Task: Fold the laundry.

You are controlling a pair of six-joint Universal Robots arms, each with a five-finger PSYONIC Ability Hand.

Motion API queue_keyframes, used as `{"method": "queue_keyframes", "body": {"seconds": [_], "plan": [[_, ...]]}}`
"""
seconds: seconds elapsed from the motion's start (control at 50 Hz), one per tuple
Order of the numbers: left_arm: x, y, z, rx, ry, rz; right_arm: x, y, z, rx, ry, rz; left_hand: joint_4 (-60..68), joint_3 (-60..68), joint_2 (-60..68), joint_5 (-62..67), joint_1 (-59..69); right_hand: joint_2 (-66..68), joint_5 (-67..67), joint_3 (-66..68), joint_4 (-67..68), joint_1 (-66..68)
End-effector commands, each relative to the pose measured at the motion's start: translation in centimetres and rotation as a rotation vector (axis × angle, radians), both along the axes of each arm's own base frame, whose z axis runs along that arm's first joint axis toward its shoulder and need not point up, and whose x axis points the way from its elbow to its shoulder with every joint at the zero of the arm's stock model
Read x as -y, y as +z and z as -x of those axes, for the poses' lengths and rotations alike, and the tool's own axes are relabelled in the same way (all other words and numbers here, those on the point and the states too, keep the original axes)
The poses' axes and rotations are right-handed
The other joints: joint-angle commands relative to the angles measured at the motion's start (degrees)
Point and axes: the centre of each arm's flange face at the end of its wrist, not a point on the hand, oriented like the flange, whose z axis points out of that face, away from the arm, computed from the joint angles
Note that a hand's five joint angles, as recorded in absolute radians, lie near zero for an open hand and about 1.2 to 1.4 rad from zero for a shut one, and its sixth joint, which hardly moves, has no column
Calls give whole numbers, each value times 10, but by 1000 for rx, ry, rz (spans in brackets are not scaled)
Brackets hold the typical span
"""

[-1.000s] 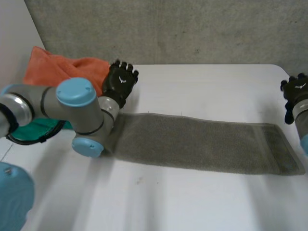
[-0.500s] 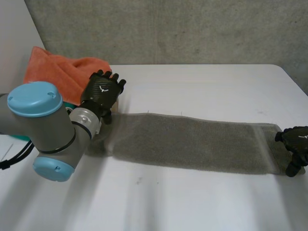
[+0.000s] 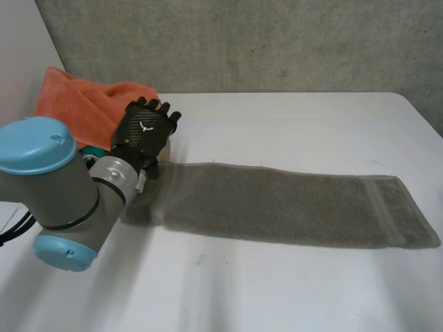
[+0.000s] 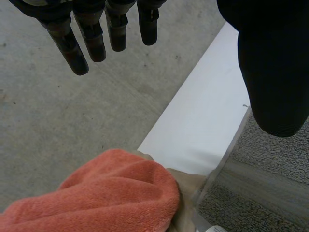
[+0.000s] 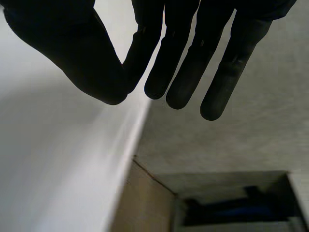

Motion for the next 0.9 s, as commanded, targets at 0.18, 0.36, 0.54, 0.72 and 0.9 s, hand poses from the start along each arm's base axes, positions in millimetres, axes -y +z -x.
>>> {"method": "queue_keyframes", "body": {"seconds": [0.18, 0.36, 0.54, 0.72, 0.9], "plan": [[-16, 6, -8, -81, 2, -45, -19, 21, -89, 255, 224, 51, -16, -22, -19, -28, -8, -485, -472, -489, -495, -465], [-18, 9, -7, -94, -4, -44, -43, 3, -72, 448, 160, -174, -16, -22, -19, -28, -8, -425, -411, -429, -434, -404], [-19, 10, -4, -98, -19, -40, -36, -32, -62, 524, 177, -246, -16, -22, -19, -28, -8, -394, -381, -398, -404, -374], [-19, 9, -4, -106, -19, -43, -30, -44, -62, 520, 186, -243, -16, -22, -19, -28, -8, -284, -270, -288, -293, -263], [-20, 8, -4, -106, -20, -50, -17, -41, -35, 454, 77, -149, -16, -22, -19, -28, -8, 125, 139, 121, 115, 145]]}}
